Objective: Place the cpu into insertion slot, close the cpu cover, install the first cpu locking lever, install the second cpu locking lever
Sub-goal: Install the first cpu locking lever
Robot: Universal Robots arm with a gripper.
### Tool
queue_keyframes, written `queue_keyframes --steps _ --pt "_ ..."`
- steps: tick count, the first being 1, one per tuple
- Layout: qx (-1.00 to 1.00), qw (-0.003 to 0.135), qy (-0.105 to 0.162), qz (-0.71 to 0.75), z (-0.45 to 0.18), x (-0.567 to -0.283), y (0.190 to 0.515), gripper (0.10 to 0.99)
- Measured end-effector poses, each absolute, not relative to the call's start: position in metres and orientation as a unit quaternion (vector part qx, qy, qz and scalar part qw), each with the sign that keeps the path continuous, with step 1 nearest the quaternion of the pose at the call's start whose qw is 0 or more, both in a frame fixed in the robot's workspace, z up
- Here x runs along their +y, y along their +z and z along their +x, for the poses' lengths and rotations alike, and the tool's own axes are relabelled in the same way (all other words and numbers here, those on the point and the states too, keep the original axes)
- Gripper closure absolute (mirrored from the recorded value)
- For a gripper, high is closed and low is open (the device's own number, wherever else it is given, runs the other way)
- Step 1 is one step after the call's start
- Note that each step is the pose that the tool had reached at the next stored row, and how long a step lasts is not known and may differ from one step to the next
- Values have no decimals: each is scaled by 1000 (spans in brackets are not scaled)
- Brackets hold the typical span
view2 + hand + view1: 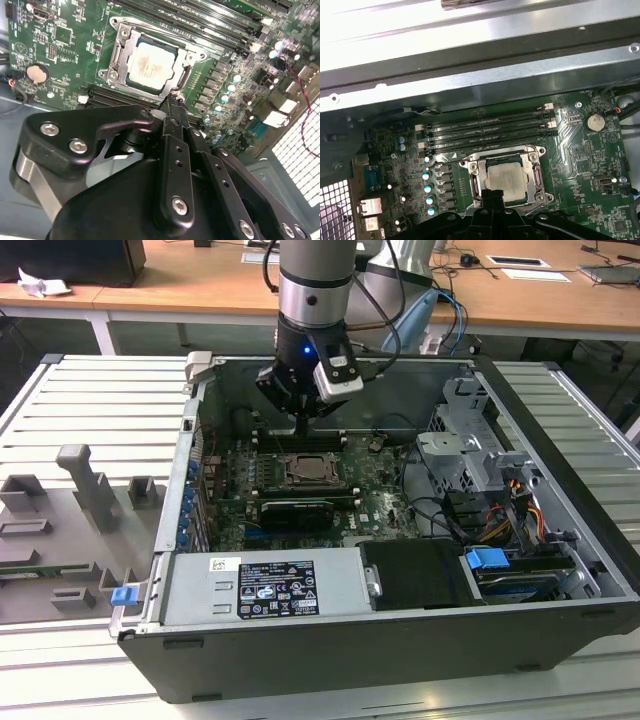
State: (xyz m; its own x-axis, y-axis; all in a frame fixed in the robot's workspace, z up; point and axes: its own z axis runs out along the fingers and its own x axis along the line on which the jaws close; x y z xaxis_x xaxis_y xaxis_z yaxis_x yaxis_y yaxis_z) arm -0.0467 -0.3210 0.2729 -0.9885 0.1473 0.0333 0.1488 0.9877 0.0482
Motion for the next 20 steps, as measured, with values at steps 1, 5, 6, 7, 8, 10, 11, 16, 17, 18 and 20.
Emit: queue_keyframes --steps 1,5,6,7,8,10,11,16,17,18,20 --pt "-997 15 -25 -70 -47 -321 273 980" --pt "-998 15 -25 -47 -47 -321 273 980" --pt "-999 16 -25 -41 -47 -321 273 980" --pt "-999 16 -25 -37 -47 -321 273 980" --pt "-999 16 -25 -30 -47 -321 273 980" --pt "-999 16 -24 -21 -47 -321 273 980" --pt "-999 16 -24 -17 -47 -321 273 980" --pt "-1000 17 -24 10 -47 -321 273 980" --pt "-999 17 -24 15 -47 -321 273 980" --pt "-999 17 -24 20 -47 -321 273 980" --pt "-999 18 -23 41 -47 -321 273 980"
